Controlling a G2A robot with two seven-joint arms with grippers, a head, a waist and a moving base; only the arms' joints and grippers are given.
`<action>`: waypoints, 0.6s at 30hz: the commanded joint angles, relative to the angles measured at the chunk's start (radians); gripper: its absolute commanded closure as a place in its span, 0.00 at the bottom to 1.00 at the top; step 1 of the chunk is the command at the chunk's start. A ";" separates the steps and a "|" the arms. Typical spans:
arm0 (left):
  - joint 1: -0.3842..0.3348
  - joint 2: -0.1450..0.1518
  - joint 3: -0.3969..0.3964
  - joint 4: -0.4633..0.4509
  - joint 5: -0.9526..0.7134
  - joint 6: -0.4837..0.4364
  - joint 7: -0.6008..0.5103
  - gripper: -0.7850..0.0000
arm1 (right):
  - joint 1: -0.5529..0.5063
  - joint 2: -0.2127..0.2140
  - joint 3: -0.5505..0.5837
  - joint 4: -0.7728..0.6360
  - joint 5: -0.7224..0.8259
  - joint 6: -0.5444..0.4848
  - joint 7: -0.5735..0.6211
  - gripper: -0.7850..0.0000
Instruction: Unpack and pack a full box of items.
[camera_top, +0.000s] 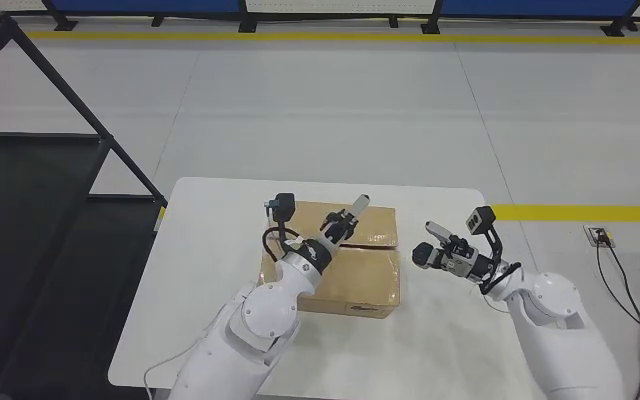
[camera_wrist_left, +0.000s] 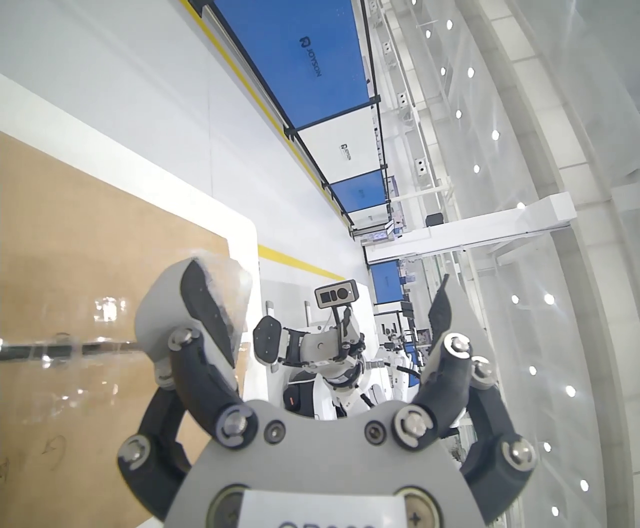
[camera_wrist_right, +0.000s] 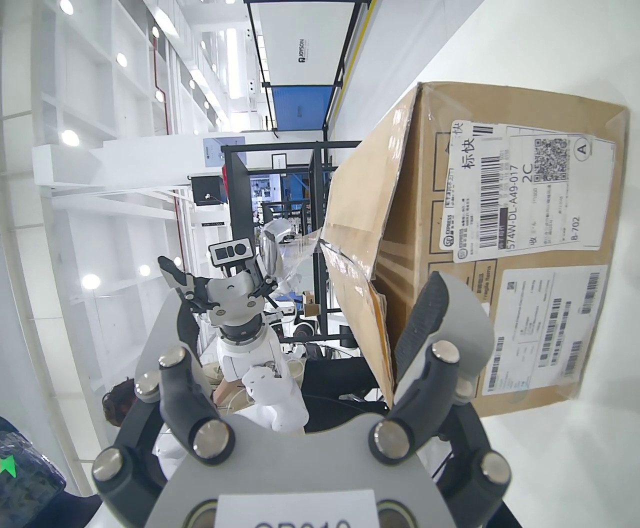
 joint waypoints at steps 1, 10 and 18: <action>-0.007 -0.004 0.005 0.008 0.003 0.007 -0.002 0.00 | -0.022 0.004 0.017 -0.015 0.005 -0.002 -0.002 0.00; -0.038 -0.027 0.040 0.057 0.019 0.015 0.005 0.00 | -0.073 0.016 0.058 -0.041 0.025 -0.013 -0.003 0.00; -0.059 -0.049 0.080 0.082 0.039 0.011 0.006 0.00 | -0.087 0.022 0.066 -0.035 0.036 -0.022 0.002 0.00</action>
